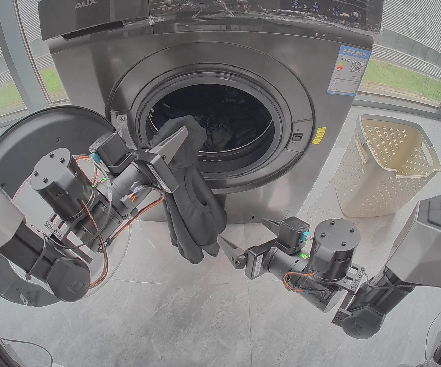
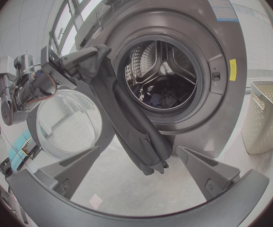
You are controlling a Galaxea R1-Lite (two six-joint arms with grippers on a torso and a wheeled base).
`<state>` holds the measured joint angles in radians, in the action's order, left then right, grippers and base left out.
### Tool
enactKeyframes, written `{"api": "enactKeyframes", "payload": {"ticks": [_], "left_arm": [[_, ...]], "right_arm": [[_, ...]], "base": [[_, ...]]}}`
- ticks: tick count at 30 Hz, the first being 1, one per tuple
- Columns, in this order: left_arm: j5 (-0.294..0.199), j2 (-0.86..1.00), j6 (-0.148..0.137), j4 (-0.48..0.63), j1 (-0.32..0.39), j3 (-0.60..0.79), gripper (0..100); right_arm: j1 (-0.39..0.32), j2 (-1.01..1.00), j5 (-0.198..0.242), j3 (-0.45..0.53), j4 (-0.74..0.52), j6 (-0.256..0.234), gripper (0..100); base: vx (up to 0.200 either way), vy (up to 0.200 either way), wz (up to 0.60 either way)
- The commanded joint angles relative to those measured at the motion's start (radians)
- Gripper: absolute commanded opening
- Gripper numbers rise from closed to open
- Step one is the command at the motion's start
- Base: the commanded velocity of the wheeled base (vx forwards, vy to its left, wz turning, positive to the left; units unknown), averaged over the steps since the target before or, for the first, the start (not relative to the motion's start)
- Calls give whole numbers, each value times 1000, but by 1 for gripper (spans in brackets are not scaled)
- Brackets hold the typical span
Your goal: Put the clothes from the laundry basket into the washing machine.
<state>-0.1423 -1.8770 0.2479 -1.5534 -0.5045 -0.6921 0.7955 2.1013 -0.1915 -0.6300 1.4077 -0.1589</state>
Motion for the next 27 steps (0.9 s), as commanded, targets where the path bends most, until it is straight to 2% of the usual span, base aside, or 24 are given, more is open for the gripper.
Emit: {"api": "enactKeyframes", "payload": {"ticks": [1, 12, 17, 18, 23, 27], "left_arm": [[0, 2, -1, -7, 0, -1, 0], [3, 4, -2, -7, 0, -1, 0], [4, 9, -2, -7, -3, -4, 0], [4, 24, -2, -5, -6, -4, 0], [41, 29, -2, -5, -12, -35, 0], [43, 30, -2, -5, -16, -37, 0]], "right_arm": [[-12, 32, 0, -4, -1, -1, 100], [4, 80, 1, -7, 2, -1, 100], [21, 160, 12, -60, 27, -5, 100], [19, 187, 26, -99, 31, -7, 100], [11, 246, 38, -175, 31, -4, 100], [2, 298, 56, -237, 33, -2, 100]], "base": [[0, 0, 0], [0, 0, 0], [0, 0, 0], [0, 0, 0], [0, 0, 0], [0, 0, 0]]}}
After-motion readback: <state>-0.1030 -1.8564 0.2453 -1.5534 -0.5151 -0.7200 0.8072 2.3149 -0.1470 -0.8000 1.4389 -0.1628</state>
